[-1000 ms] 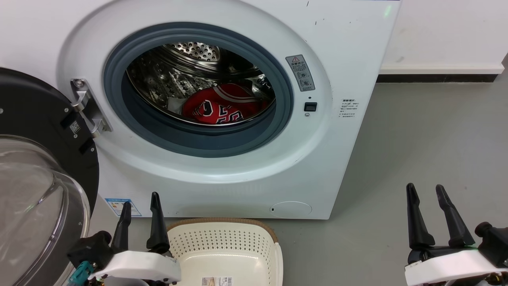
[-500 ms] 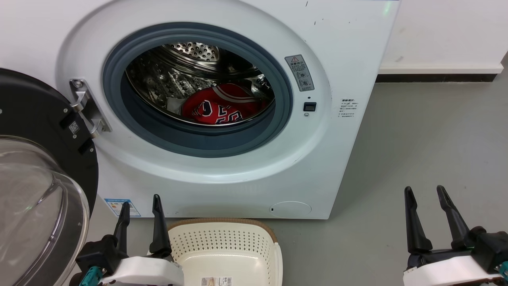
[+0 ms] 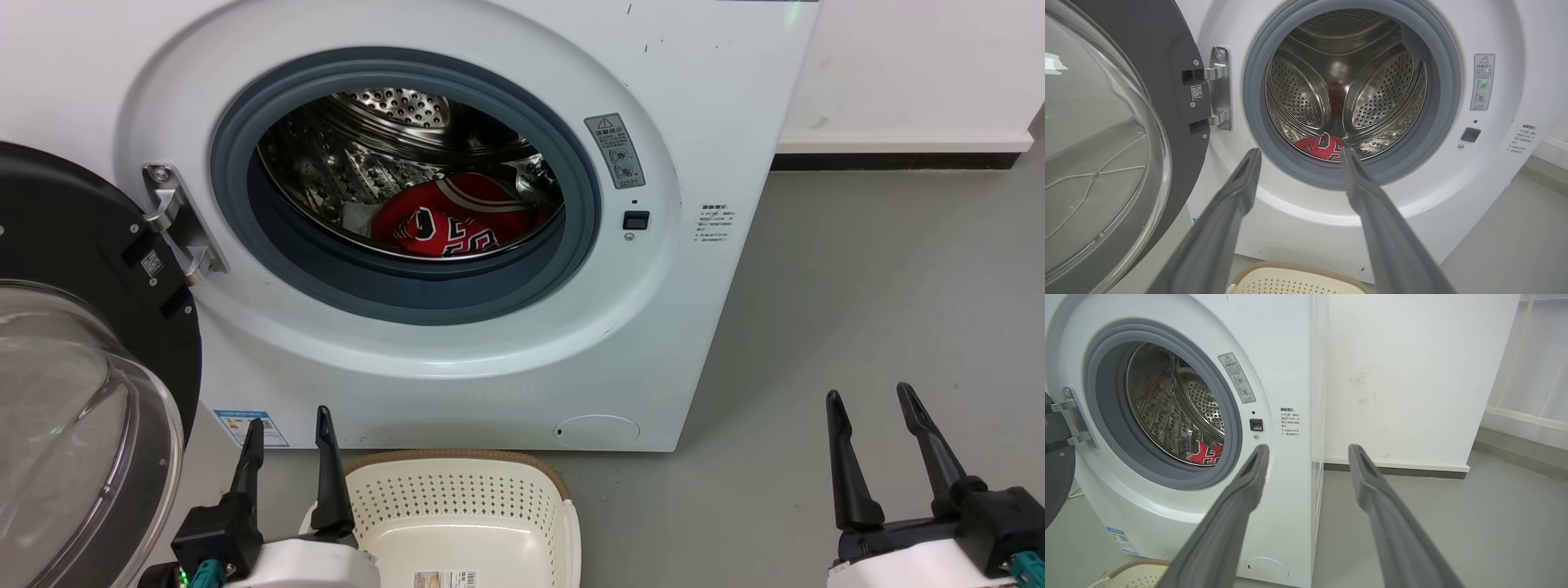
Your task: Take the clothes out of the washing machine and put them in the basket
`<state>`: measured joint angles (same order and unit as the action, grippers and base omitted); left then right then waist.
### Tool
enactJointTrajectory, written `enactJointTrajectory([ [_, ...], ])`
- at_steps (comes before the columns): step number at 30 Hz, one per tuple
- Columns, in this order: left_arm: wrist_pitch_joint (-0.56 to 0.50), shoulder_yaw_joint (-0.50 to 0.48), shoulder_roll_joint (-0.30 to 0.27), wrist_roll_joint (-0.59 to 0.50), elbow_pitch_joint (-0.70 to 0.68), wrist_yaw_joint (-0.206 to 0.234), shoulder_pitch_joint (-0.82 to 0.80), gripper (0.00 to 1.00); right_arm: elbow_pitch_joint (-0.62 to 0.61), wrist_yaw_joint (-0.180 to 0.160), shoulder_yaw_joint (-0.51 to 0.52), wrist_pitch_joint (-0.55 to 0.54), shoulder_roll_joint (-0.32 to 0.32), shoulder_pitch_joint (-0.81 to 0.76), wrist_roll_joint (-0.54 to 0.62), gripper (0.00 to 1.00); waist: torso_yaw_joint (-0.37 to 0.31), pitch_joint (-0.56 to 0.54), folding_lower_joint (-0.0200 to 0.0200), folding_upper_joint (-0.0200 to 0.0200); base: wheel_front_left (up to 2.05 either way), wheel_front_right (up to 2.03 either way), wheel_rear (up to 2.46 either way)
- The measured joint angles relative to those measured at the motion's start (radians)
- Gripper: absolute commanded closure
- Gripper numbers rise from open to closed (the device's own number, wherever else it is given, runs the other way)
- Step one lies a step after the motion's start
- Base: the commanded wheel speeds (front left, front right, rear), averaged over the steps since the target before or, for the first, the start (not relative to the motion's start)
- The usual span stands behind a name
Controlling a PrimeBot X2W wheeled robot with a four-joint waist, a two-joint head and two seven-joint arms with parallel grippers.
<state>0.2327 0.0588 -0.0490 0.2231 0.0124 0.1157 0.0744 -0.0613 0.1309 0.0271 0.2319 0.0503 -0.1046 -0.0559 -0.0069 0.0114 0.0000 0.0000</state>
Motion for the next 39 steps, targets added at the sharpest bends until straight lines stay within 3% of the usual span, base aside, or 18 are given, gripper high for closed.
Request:
enactJointTrajectory([
  [16, 0.028, 0.005, 0.0, -0.083, -0.012, 0.012, 0.021, 0.0, -0.011, 0.0, -0.012, 0.029, 0.0, -0.019, 0.092, 0.0, 0.001, -0.007, 0.0, 0.0, 0.0, 0.0, 0.0],
  [39, 0.03, 0.001, -0.001, -0.071, 0.024, 0.0, 0.025, 0.0, 0.011, 0.0, 0.0, 0.031, 0.0, -0.025, 0.071, 0.0, 0.0, -0.011, 0.0, 0.0, 0.0, 0.0, 0.0],
])
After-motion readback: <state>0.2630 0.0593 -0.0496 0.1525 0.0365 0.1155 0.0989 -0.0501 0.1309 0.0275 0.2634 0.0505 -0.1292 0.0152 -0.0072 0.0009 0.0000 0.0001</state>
